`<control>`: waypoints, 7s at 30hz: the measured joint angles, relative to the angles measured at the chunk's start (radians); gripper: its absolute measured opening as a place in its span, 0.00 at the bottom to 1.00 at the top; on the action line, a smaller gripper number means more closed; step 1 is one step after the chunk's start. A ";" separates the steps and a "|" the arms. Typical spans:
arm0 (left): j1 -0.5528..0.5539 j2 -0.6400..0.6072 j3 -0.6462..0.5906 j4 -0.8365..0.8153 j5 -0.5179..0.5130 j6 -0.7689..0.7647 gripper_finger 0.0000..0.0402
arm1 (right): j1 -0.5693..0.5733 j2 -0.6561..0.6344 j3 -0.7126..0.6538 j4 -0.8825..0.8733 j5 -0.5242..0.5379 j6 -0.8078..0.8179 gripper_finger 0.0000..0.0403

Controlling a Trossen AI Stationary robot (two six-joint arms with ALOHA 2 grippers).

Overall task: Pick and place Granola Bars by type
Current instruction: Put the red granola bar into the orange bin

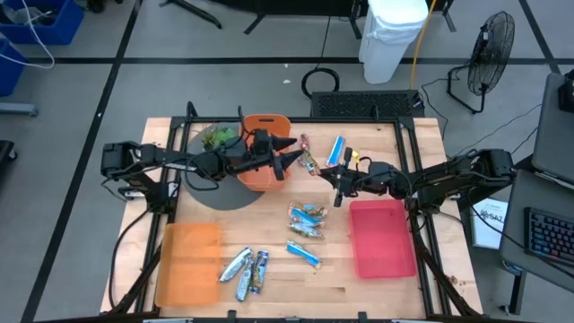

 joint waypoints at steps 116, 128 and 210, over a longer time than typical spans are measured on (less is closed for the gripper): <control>0.083 -0.481 -0.467 -0.298 -0.021 -0.104 0.03 | 0.000 -0.889 -0.326 -0.568 0.103 0.478 0.56; 0.043 -0.480 -0.468 -0.249 0.003 0.012 0.30 | 0.000 -0.888 -0.326 -0.569 0.103 0.476 0.55; -0.072 -0.480 -0.419 -0.020 0.052 0.117 0.43 | -0.292 0.564 0.577 -0.655 -0.160 0.663 0.03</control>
